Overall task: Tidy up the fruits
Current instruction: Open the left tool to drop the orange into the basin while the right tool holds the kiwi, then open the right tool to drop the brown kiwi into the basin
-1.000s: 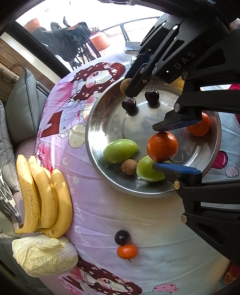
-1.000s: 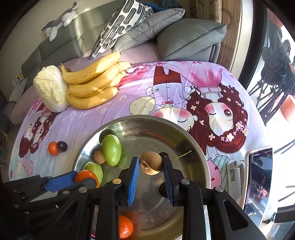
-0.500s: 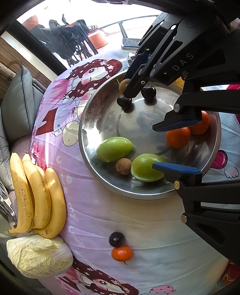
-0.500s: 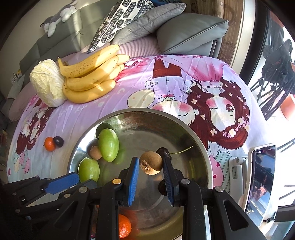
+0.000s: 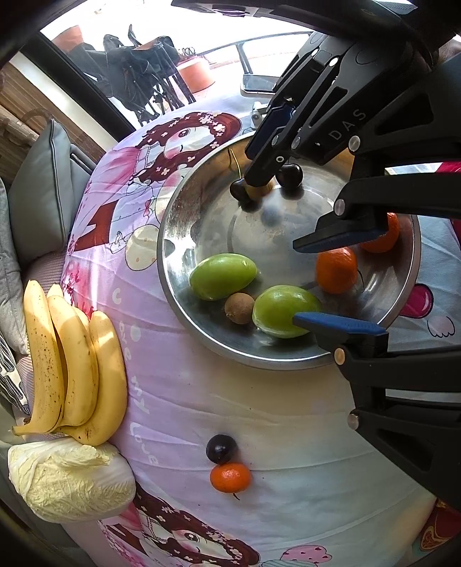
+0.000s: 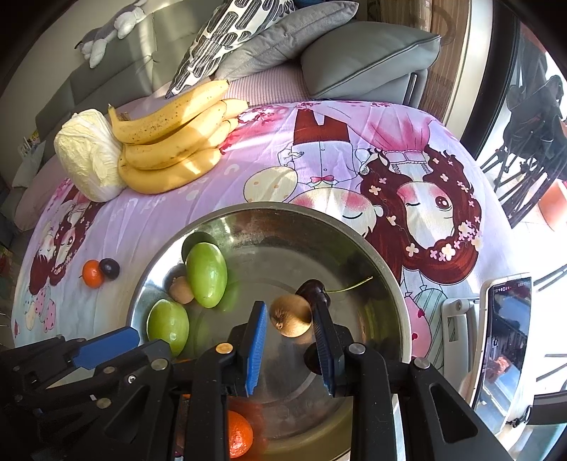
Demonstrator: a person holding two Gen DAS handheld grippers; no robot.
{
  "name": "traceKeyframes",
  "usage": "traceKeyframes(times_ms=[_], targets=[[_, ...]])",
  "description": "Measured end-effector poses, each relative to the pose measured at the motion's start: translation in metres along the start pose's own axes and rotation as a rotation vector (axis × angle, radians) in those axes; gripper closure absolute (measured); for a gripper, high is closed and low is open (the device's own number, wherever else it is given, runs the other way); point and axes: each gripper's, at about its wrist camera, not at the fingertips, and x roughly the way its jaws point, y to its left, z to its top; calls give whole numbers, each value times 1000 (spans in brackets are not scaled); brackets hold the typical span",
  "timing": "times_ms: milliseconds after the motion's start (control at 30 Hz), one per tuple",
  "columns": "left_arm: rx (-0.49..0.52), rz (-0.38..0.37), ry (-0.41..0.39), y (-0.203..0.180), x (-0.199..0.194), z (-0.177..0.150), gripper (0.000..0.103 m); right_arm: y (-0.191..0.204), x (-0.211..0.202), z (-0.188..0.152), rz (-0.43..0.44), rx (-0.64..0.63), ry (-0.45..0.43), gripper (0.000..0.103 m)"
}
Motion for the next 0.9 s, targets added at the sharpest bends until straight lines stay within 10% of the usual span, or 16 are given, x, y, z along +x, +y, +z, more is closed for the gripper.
traceKeyframes(times_ms=[367, 900], targets=[[-37, 18, -52, 17, -20, 6, 67, 0, -7, 0, 16, 9, -26, 67], [-188, 254, -62, 97, -14, 3, 65, 30, -4, 0, 63, -67, -10, 67]])
